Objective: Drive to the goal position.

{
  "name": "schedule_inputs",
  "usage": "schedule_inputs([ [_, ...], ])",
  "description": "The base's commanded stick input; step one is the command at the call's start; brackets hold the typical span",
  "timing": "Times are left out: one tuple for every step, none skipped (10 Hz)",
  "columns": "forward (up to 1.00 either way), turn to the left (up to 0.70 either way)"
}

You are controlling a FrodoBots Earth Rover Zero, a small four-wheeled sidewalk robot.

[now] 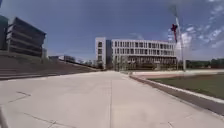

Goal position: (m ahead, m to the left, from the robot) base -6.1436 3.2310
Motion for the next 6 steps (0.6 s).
schedule_inputs([
  [0.7,0.0],
  [0.7,0.0],
  [0.7,0.0],
  [0.7,0.0],
  [0.7,0.0],
  [0.7,0.0],
])
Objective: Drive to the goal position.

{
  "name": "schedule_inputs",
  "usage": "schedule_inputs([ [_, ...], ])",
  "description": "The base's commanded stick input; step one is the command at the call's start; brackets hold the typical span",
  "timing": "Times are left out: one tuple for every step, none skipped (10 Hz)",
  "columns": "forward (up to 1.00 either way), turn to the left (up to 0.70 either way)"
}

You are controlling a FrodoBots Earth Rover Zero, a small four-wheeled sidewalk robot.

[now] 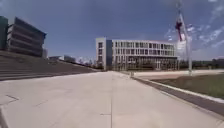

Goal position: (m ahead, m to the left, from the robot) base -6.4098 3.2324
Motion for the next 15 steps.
schedule_inputs([
  [0.7,0.0],
  [0.7,0.0],
  [0.7,0.0],
  [0.7,0.0],
  [0.7,0.23],
  [0.7,0.27],
  [0.7,0.27],
  [0.7,0.27],
  [0.7,0.27],
  [0.7,0.27],
  [0.7,0.27],
  [0.7,0.27],
  [0.7,0.27],
  [0.7,0.27],
  [0.7,0.27],
])
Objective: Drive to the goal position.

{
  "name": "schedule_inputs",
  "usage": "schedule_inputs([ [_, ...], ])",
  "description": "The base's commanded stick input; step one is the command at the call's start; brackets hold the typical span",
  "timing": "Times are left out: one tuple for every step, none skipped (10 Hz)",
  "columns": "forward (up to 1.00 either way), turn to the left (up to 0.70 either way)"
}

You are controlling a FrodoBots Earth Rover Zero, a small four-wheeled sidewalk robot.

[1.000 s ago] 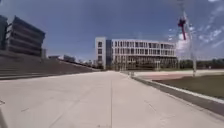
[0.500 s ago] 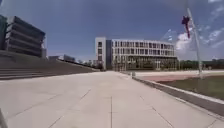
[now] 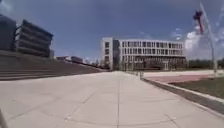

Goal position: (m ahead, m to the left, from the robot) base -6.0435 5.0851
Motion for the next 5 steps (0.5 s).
schedule_inputs([
  [0.7,0.27],
  [0.7,0.27],
  [0.7,0.27],
  [0.7,0.27],
  [0.7,0.27],
])
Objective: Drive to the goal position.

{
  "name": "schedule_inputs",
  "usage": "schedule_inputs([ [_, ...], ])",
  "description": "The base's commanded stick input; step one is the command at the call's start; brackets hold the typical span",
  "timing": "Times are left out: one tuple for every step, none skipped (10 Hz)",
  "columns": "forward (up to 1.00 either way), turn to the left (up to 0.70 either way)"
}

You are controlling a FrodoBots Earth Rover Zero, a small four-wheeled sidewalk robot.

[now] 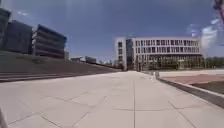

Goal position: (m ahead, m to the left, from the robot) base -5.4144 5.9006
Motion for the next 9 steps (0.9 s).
schedule_inputs([
  [0.7,0.27],
  [0.7,0.27],
  [0.7,0.27],
  [0.7,0.27],
  [0.7,0.27],
  [0.7,0.27],
  [0.7,0.27],
  [0.7,0.27],
  [0.7,0.27],
])
